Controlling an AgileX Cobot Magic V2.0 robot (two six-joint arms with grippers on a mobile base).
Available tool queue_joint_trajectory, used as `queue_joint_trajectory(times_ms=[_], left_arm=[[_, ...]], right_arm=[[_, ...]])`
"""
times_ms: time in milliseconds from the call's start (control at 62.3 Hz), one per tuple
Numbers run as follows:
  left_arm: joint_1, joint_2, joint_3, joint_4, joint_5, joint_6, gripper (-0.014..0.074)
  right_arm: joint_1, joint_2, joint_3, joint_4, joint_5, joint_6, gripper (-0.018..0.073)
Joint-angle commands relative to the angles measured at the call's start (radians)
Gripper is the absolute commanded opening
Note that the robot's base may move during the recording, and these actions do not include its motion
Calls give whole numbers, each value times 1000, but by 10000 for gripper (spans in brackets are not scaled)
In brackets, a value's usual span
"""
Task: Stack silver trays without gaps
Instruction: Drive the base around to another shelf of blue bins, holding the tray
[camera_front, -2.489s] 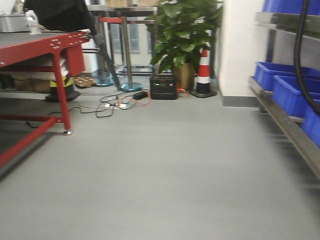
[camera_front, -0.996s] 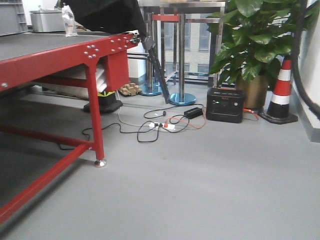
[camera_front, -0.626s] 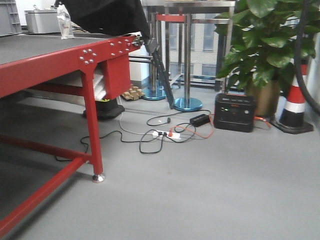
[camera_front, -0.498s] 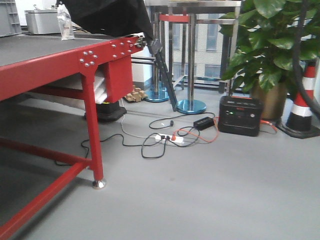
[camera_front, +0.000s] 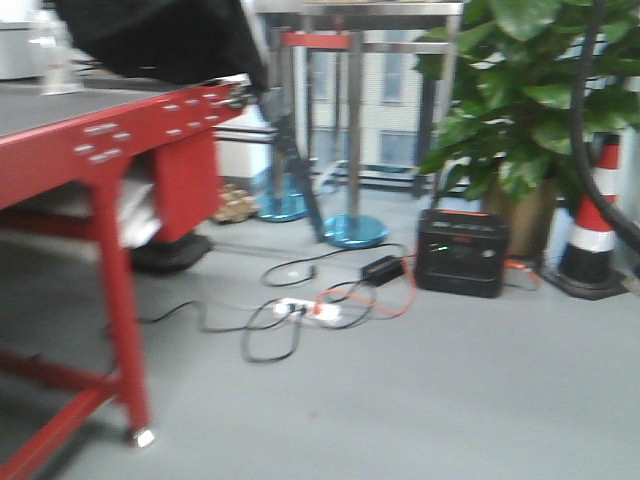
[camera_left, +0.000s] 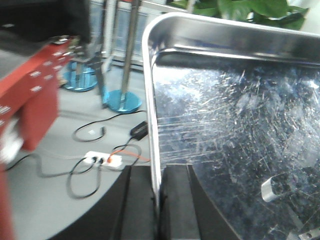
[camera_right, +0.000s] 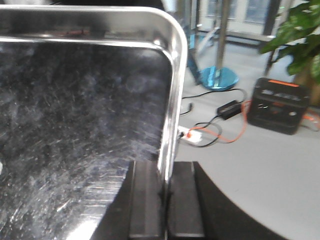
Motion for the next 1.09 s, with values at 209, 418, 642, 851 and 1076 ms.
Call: queue_joint_trajectory(times_ms=[209,418,642,851,1076], left_arm=[[-16,-12,-7,-25,-66,8,-16],[-16,-12,-7,-25,-66,8,-16],[-16,-12,-7,-25,-66,8,-16],[-16,-12,-7,-25,-66,8,-16],[-16,-10,-7,-25,-66,8,-16]], right_arm=[[13,-5,0,21,-173,-26,-79],[13,-5,0,21,-281,-26,-79],[13,-5,0,21,-394,-26,-79],[13,-5,0,21,-454,-26,-79],[13,-5,0,21,-456,-26,-79]])
